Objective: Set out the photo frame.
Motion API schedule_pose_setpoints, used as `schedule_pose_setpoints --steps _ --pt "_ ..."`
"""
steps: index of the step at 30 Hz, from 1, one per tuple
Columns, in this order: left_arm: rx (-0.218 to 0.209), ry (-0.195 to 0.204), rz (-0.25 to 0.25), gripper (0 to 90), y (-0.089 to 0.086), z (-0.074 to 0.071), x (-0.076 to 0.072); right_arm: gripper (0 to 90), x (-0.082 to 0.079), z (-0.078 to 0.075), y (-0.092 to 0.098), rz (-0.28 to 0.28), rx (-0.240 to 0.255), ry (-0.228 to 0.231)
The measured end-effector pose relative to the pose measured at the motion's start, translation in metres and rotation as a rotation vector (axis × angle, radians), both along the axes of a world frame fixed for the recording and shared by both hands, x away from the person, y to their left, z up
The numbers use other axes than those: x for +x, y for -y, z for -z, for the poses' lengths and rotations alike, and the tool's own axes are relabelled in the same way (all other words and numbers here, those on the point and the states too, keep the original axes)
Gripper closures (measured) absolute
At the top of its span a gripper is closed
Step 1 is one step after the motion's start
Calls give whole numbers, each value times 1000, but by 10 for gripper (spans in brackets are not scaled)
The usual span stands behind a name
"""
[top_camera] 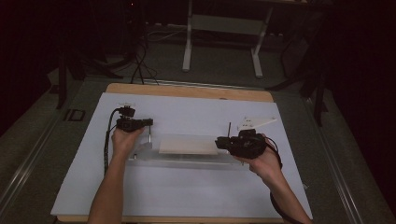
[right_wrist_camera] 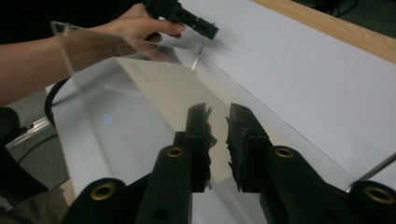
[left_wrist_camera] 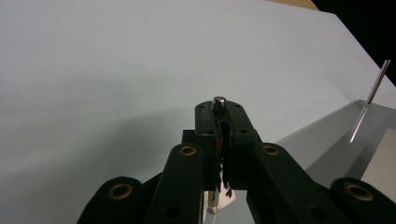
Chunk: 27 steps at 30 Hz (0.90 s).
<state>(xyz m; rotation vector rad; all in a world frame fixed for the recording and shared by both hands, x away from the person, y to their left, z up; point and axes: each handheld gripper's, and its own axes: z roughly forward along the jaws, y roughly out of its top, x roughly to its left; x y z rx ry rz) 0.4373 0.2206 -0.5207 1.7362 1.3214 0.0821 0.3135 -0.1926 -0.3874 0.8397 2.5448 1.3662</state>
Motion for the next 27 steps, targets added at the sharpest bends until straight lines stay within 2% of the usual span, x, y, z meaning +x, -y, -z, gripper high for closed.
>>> schedule_pose_setpoints --steps 3,4,6,9,10,16,24,25,26,27 --pt "7 1 1 861 0 0 0 849 -6 -2 -1 -6 4 12" --pt "2 0 0 860 0 0 0 888 -12 -6 -2 -20 18 23" --pt "0 -1 1 860 0 0 0 896 -18 -8 -4 -46 22 24" --pt "-3 -5 -3 860 0 0 1 898 -25 -7 -9 -74 9 24" --pt "-6 -8 -8 860 0 1 1 900 -31 -5 -14 -100 -5 27" --pt "-2 -8 -5 860 0 0 2 900 -42 3 -21 -138 -25 38" --pt "-10 -12 -6 860 0 1 2 900 -55 23 -31 -123 -55 56" --pt "-25 -18 -8 859 -1 1 2 900 -57 25 -33 -117 -64 69" --pt "-27 -21 -8 858 -1 1 3 900 -59 28 -36 -94 -92 95" --pt "-23 -20 -7 858 -1 1 3 900 -60 29 -37 -88 -99 99"
